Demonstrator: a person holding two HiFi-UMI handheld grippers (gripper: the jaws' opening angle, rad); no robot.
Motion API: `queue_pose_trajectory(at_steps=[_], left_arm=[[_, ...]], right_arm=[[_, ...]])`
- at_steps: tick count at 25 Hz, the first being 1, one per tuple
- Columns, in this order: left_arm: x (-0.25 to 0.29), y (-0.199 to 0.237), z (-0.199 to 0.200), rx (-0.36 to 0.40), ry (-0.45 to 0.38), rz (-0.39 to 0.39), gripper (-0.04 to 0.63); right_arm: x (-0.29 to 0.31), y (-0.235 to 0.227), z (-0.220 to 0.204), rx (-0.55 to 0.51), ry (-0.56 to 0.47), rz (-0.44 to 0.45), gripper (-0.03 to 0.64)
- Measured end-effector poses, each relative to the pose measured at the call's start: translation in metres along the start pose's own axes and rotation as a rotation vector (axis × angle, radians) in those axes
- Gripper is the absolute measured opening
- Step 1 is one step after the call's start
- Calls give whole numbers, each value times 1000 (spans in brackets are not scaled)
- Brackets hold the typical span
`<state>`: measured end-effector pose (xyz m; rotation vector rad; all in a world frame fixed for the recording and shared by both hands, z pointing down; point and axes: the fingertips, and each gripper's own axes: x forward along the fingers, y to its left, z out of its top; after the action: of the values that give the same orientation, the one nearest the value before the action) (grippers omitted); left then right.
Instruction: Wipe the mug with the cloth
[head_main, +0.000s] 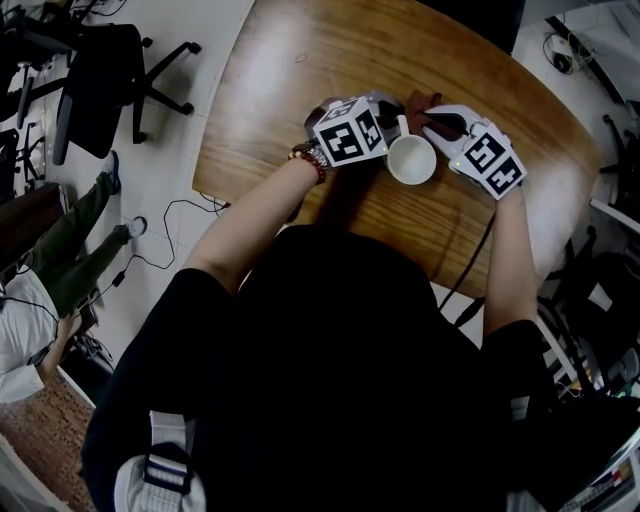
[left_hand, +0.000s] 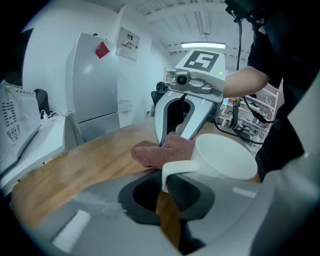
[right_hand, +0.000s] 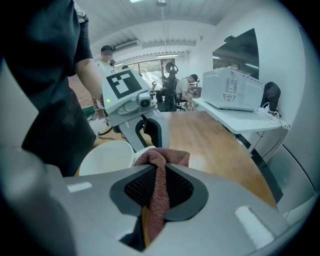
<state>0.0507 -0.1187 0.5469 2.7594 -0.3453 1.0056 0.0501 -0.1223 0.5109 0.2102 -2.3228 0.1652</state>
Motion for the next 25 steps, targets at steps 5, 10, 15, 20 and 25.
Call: queue_pose_trajectory(at_steps=[5, 10, 15, 20, 25], left_arm=[[-1, 2, -6, -25, 8, -8, 35], [0, 2, -11, -59, 8, 0, 55], [-9, 2, -19, -67, 14, 10, 58], [-39, 6, -45, -94, 27, 61, 87], [-84, 0, -54, -148, -38, 144, 87]], right_arm=[[11, 0, -9, 6, 25, -2, 48], [17, -2, -18, -2, 52, -13, 48], [30, -5, -35, -40, 141, -103, 48], [4, -12, -39, 39, 127, -261, 49], [-62, 16, -59, 140, 168, -352, 49]])
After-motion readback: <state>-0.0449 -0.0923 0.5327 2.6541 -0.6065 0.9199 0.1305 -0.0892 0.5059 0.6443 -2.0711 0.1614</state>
